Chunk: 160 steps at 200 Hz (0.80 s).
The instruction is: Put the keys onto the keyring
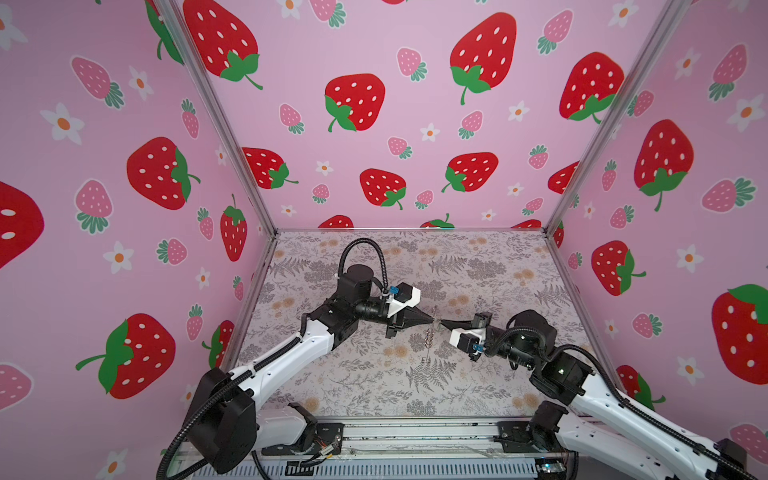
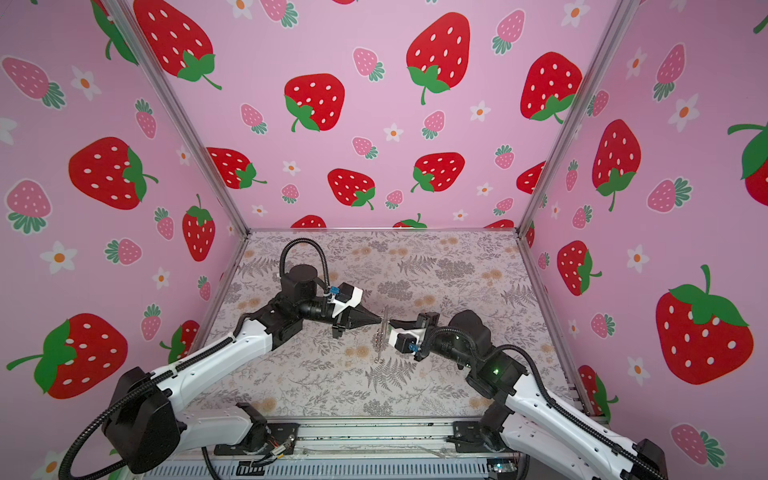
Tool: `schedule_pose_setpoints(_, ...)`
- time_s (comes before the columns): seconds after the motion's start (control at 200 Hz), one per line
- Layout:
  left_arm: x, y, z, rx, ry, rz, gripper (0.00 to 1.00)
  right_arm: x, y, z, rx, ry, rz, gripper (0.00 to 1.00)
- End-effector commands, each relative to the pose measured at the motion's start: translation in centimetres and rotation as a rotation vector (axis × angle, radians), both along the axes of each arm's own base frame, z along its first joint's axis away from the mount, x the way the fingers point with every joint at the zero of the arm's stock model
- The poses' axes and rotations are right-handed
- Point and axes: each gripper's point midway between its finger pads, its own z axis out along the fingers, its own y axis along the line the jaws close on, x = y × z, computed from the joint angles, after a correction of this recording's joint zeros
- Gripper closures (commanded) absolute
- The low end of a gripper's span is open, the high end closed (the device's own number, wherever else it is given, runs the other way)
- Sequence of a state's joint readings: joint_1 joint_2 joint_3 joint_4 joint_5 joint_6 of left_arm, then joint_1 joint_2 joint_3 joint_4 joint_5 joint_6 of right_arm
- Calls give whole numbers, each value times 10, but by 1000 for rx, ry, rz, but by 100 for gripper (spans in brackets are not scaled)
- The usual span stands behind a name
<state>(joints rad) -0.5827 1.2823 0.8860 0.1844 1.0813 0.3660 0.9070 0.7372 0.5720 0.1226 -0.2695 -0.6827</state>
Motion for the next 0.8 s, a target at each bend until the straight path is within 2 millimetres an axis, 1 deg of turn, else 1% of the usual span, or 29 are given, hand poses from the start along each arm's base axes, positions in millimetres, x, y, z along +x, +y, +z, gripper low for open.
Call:
schedule_pose_setpoints(0.0, 0, 2, 15, -40, -79, -6, 100, 3, -5, 7, 15, -64, -38, 100)
schedule_pose_setpoints(0.155, -2, 1, 20, -59, -74, -30, 100, 5, -4, 1, -3, -61, -42, 100)
schedule_pose_setpoints(0.25, -3, 1, 20, -58, -64, -37, 100, 7, -7, 8, 38, -81, -72, 100)
schedule_pose_setpoints(0.335, -5, 1, 18, -54, -54, -45, 100, 15, -14, 14, 70, -94, -132, 100)
schedule_pose_setpoints(0.405, -6, 2, 18, -54, -51, -50, 100, 19, -18, 10, 54, -89, -167, 100)
schedule_pose_setpoints(0.595, -6, 2, 20, -58, -50, -55, 100, 22, -17, 3, 53, -55, -179, 100)
schedule_pose_setpoints(0.67, -6, 1, 20, -56, -49, -52, 100, 20, -14, 0, 46, -45, -159, 100)
schedule_pose_setpoints(0.795, -2, 0, 18, -52, -42, -37, 100, 8, -6, -3, 25, -62, -70, 100)
